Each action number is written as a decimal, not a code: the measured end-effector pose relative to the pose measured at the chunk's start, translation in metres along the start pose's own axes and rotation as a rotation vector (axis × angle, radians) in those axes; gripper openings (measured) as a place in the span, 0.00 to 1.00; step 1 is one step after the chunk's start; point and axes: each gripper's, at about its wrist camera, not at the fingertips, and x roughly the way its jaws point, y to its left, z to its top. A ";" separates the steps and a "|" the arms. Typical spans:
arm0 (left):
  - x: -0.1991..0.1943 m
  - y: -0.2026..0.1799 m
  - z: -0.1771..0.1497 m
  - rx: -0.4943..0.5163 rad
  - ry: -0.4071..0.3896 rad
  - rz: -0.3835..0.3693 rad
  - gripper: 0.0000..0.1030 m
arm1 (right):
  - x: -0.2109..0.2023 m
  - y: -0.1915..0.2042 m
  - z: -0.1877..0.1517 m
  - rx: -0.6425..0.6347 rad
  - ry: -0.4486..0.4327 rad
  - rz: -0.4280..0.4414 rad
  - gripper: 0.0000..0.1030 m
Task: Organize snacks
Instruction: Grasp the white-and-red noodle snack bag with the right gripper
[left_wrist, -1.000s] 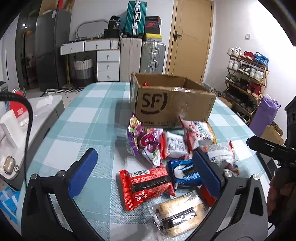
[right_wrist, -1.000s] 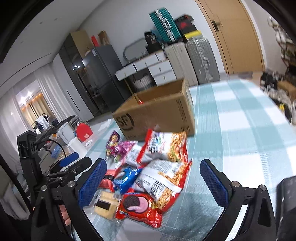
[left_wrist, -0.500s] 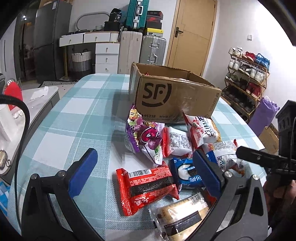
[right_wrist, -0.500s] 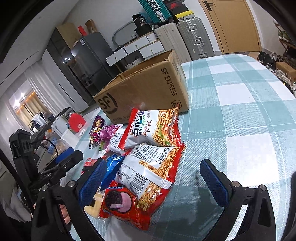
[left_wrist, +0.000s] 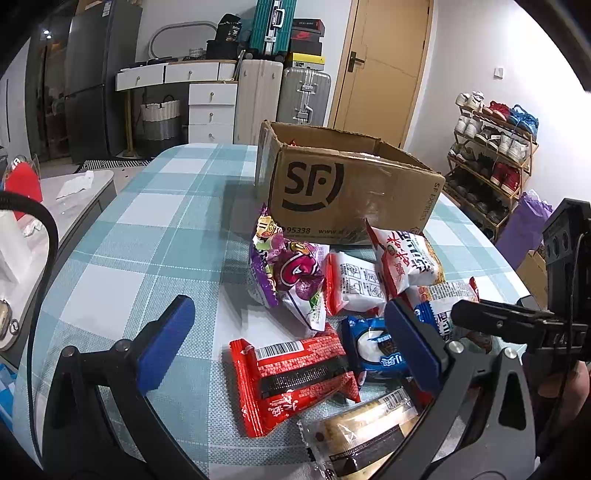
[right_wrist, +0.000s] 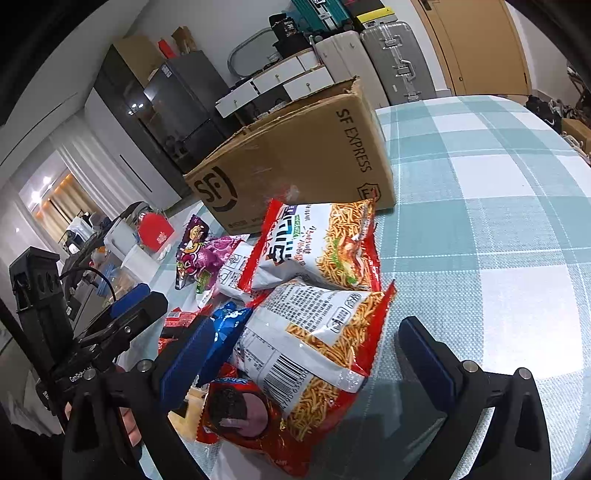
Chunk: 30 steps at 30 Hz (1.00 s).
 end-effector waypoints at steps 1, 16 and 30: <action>-0.001 0.000 0.000 -0.001 0.000 -0.001 1.00 | 0.002 0.000 0.000 0.001 0.006 0.005 0.96; -0.002 0.007 -0.004 -0.036 0.005 0.009 1.00 | 0.000 0.008 -0.004 -0.038 -0.001 0.033 0.47; -0.009 0.003 -0.006 -0.022 -0.024 0.024 1.00 | -0.042 -0.005 -0.003 0.021 -0.113 0.111 0.44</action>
